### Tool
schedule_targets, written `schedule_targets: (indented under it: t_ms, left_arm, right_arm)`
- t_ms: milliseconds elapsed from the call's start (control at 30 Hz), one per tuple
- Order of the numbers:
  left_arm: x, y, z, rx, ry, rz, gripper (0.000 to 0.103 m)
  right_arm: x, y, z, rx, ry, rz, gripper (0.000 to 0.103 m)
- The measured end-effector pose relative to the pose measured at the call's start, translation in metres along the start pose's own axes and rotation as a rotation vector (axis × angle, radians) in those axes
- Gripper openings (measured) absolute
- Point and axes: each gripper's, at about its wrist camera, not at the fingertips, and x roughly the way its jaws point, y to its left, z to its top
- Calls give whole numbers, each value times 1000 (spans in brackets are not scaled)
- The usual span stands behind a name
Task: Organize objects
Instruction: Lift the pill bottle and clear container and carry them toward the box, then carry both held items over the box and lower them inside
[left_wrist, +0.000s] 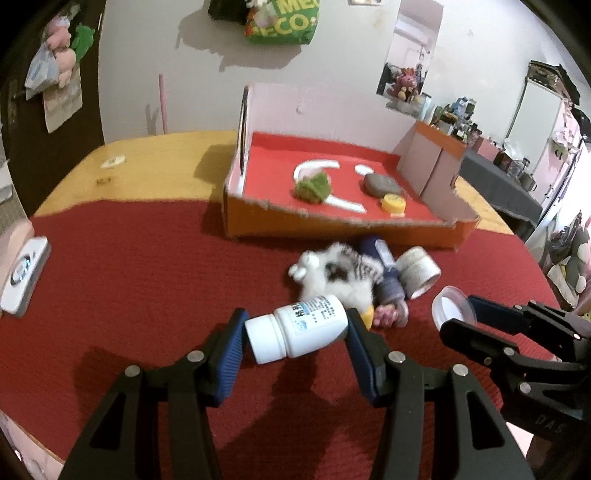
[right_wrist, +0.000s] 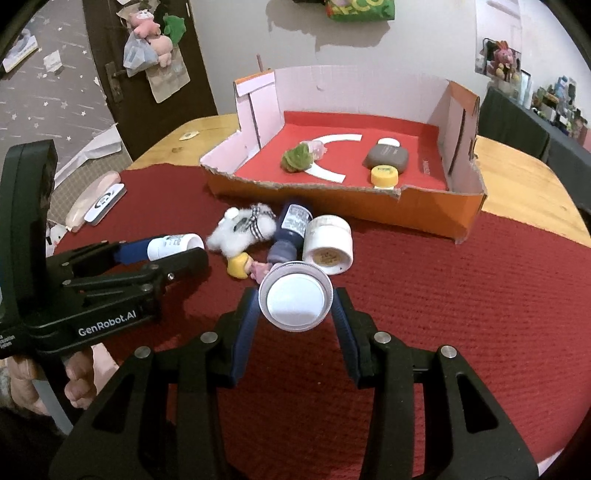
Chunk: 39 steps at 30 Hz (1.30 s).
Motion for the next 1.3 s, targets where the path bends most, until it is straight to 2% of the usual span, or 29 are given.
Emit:
schedule_targets:
  t_ms: [233,400,567,867,1300]
  left_arm:
    - [-14,-8,29,60,-72,-9,55]
    - [-11,-14,41,84,-85,-16,55]
    - [1,-17,50,89,-65,-34,55]
    - [22,-16,78,81,-23,-61,55]
    - [56,-12,103,91,67,-85,55]
  right_arm:
    - [-15,-4,22,-11,-55,-11,39]
    - [-11,-7,30,-4,-53,-9,39]
    - [-8,-10,36,1,-47,0,39]
    - [-6,-25,65,3,-45,3,39]
    - [28,-49,95,13,62,19,39]
